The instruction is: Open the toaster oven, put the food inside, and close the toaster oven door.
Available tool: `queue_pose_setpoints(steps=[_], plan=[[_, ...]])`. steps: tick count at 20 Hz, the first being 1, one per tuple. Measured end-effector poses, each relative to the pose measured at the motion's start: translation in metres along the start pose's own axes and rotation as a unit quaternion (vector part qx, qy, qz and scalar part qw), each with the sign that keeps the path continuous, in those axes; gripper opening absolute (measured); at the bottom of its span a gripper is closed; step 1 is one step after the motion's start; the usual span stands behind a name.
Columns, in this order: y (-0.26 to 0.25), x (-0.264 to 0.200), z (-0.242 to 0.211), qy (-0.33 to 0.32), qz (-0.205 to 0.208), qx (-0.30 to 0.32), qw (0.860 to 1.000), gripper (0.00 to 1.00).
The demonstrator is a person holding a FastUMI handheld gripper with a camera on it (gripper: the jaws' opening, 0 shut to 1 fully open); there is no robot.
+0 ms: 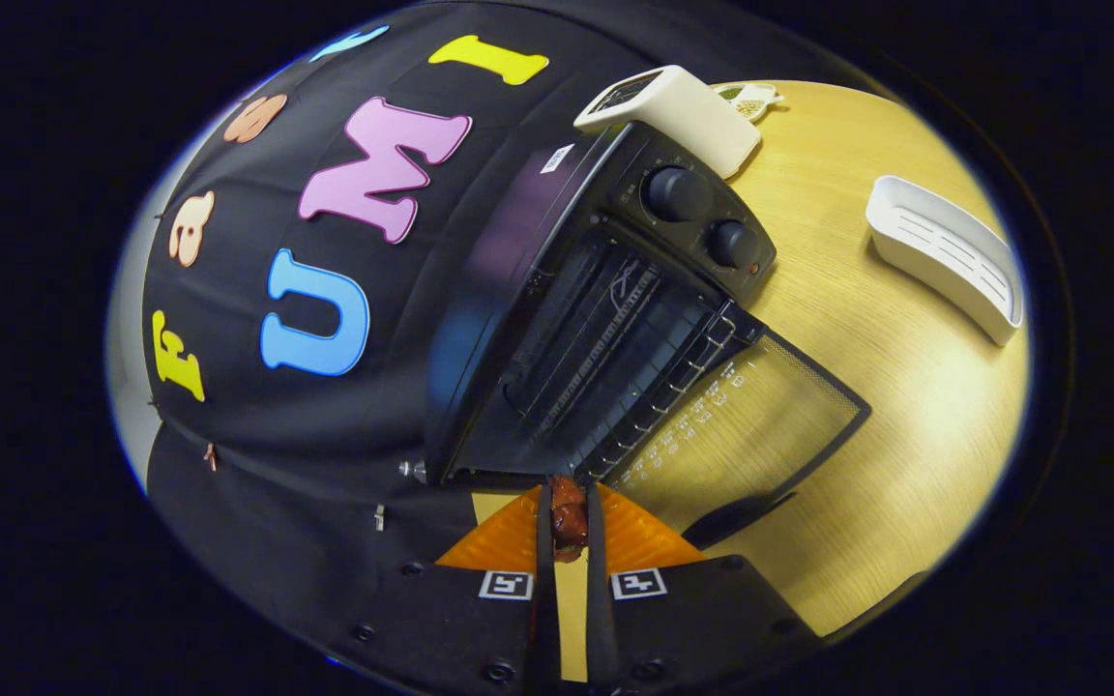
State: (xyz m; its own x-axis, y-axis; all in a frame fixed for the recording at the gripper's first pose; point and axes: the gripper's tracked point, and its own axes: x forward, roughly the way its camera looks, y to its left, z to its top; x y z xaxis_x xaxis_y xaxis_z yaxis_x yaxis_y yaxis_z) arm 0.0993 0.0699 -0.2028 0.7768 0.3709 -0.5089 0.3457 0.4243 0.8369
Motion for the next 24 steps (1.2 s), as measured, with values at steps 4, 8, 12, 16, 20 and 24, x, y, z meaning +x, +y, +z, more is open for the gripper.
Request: queue_pose_setpoints(steps=[4, 8, 12, 16, 20, 24], plan=[[0.004, 0.025, 0.027, -0.044, 0.026, 0.03, 0.998, 0.15], [-0.008, 0.045, 0.042, -0.064, 0.022, 0.047, 0.997, 0.15], [-0.022, 0.065, 0.049, -0.057, 0.001, 0.085, 0.995, 0.15], [-0.023, 0.076, 0.053, -0.05, -0.004, 0.086, 0.995, 0.15], [-0.029, 0.082, 0.046, -0.026, -0.025, 0.092, 0.995, 0.25], [-0.014, 0.078, 0.033, 0.0, 0.002, 0.068, 0.998, 0.6]])
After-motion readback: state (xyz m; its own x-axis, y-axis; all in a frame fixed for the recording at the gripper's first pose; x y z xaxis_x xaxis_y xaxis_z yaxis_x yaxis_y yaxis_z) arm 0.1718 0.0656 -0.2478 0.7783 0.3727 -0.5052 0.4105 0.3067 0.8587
